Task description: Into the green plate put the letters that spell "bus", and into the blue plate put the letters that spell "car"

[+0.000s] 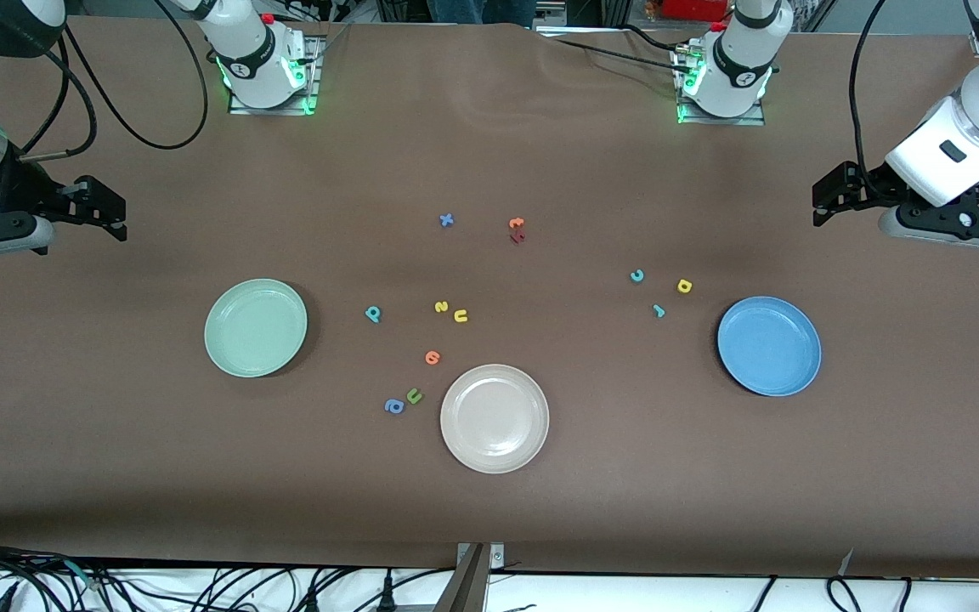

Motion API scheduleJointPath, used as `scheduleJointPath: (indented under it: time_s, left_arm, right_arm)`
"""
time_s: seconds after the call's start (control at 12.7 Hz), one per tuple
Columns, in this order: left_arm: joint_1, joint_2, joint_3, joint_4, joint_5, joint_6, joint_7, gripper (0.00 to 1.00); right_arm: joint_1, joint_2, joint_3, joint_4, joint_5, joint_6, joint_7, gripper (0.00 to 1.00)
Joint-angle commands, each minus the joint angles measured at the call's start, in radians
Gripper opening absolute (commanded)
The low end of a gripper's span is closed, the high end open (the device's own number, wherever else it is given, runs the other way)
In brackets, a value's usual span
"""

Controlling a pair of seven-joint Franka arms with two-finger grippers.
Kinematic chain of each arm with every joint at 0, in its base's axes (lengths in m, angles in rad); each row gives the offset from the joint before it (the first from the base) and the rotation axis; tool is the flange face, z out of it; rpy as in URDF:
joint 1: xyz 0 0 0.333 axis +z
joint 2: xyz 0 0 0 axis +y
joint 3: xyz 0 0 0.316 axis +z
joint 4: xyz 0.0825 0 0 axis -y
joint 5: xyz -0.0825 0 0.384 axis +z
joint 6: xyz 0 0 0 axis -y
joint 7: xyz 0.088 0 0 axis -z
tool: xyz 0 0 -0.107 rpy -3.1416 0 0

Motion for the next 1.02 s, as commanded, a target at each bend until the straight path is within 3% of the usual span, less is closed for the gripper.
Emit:
scheduleJointPath:
  time_s: [0.0, 0.94]
  left_arm:
    - [0.001, 0.006, 0.0, 0.019, -0.007, -0.018, -0.004, 1.0]
    - [0.001, 0.018, 0.002, 0.019, -0.005, -0.013, -0.002, 1.0]
  right_arm:
    - [0.002, 0.016, 0.003, 0.036, -0.015, -0.025, -0.005, 1.0]
    - [0.004, 0.017, 0.003, 0.033, -0.016, -0.025, -0.007, 1.0]
